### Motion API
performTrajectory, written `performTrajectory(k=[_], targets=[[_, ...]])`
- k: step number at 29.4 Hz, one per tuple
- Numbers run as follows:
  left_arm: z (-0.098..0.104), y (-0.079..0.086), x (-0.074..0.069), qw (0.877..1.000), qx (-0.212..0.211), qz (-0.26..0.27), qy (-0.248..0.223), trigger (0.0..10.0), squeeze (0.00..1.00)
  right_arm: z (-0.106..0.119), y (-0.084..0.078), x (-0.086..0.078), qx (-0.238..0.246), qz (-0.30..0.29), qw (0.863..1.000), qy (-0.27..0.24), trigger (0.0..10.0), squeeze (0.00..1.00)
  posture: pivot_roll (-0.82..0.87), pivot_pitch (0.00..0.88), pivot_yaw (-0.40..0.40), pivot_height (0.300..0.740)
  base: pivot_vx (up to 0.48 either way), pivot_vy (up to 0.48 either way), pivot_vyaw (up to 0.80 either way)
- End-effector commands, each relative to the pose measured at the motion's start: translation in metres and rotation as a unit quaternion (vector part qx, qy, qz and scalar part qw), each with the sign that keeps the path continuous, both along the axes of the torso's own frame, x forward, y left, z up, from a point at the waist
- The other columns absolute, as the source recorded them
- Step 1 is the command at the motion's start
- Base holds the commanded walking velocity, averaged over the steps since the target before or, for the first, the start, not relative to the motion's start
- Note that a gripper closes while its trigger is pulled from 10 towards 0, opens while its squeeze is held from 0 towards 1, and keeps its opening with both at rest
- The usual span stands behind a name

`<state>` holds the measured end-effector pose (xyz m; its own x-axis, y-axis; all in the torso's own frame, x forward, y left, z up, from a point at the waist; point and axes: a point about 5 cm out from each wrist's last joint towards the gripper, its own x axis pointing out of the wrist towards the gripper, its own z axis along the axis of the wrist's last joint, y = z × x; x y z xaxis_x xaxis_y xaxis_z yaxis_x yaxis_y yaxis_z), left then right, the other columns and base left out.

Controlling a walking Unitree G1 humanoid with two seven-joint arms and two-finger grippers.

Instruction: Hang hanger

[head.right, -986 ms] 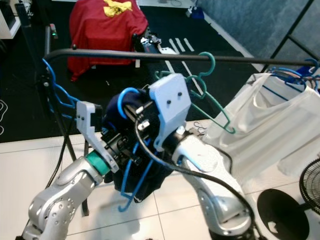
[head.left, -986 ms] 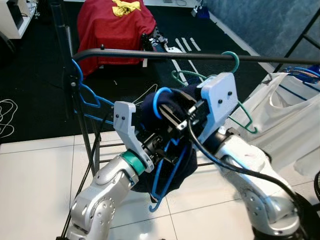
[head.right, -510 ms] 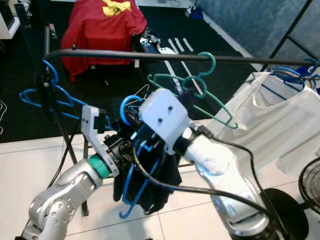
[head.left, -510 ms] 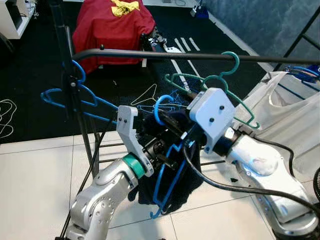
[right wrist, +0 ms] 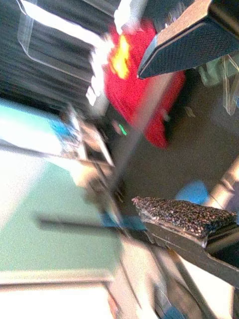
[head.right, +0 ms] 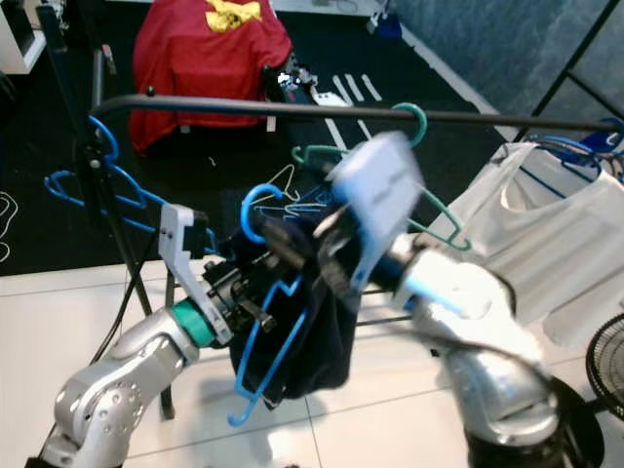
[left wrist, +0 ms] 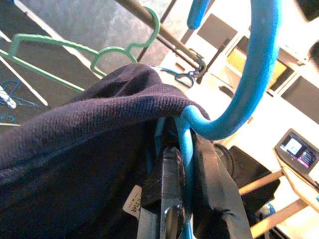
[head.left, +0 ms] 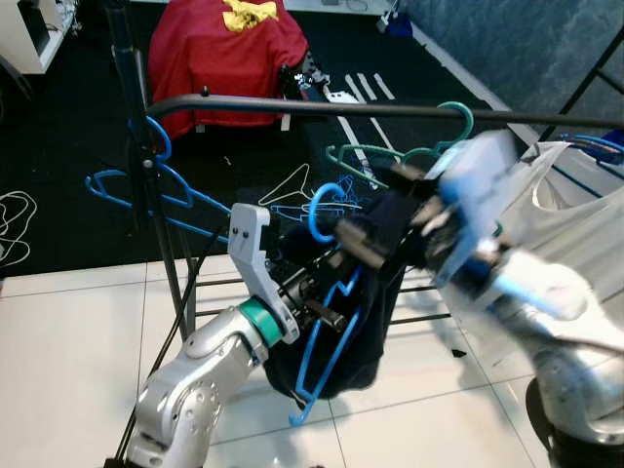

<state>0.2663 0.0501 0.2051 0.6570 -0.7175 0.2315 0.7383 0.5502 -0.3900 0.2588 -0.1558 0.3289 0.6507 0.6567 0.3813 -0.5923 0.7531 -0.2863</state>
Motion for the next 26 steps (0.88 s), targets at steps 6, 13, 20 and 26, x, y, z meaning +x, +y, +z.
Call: performTrajectory(k=[6, 13, 20, 26], targets=[[0.022, 0.003, -0.001, 0.998, -0.036, -0.016, -0.041, 10.0, 0.0, -0.05, -0.06, 0.01, -0.004, -0.16, 0.983, 0.093, 10.0, 0.0, -0.1, 0.088, -0.011, 0.74, 0.0, 0.0, 0.0], [0.042, 0.01, -0.003, 0.995, -0.049, -0.034, -0.077, 10.0, 0.0, -0.121, -0.059, 0.013, 0.082, -0.183, 0.957, 0.21, 10.0, 0.0, -0.09, 0.078, -0.005, 0.74, 0.0, 0.0, 0.0], [0.051, 0.017, -0.014, 0.991, -0.045, -0.075, -0.104, 10.0, 0.0, -0.141, -0.06, 0.021, 0.046, -0.188, 0.953, 0.235, 10.0, 0.0, -0.08, 0.074, -0.004, 0.74, 0.0, 0.0, 0.0], [0.048, 0.022, -0.026, 0.986, -0.024, -0.12, -0.112, 10.0, 0.0, -0.145, -0.059, 0.029, -0.006, -0.16, 0.959, 0.233, 10.0, 0.0, -0.07, 0.073, -0.01, 0.74, 0.0, 0.0, 0.0]])
